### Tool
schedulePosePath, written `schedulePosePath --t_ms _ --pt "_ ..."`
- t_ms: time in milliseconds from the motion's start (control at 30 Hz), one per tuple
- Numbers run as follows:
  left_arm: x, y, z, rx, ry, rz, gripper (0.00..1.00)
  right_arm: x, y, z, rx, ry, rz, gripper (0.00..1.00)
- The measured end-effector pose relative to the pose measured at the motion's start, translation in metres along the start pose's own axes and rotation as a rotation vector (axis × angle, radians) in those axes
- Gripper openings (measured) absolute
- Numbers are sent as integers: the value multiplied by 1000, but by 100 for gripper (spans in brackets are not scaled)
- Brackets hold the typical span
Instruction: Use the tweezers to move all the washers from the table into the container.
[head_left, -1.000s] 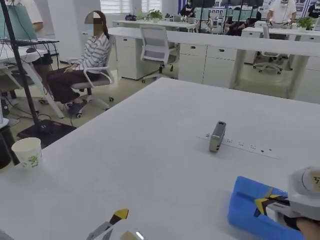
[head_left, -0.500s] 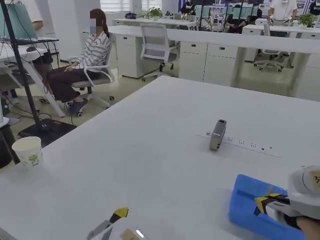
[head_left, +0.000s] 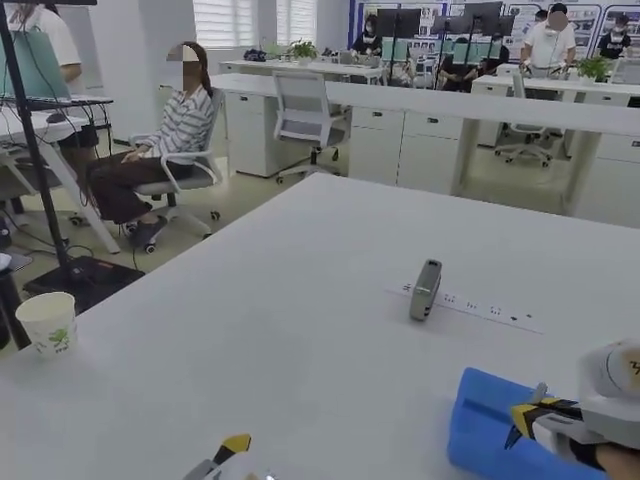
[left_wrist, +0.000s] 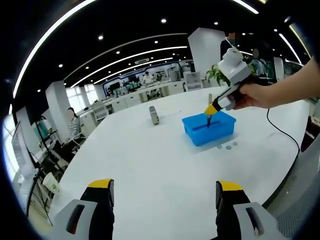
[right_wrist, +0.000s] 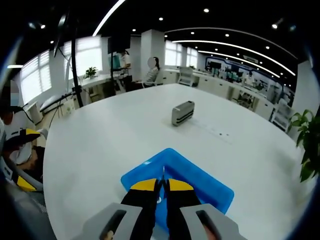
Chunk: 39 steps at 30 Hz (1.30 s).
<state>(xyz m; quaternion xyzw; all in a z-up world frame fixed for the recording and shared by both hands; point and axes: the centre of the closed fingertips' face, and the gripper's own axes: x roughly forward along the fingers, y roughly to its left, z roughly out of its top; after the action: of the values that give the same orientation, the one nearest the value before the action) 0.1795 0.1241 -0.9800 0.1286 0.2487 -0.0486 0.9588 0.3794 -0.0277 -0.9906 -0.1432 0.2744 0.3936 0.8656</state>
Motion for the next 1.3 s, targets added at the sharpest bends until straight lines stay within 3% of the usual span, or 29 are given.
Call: schedulePosePath --t_ms 433,667,867,1300 --pt "-2 0 4 -3 -15 1 85 -30 13 22 -15 -68 30 2" --pt "-3 0 3 -3 -14 3 85 -45 30 25 -11 -92 52 2" --pt "-2 0 3 0 -13 4 85 -50 38 20 -9 -92 65 2" --pt "-2 -1 2 3 -6 2 85 -44 42 -11 11 -44 70 2"
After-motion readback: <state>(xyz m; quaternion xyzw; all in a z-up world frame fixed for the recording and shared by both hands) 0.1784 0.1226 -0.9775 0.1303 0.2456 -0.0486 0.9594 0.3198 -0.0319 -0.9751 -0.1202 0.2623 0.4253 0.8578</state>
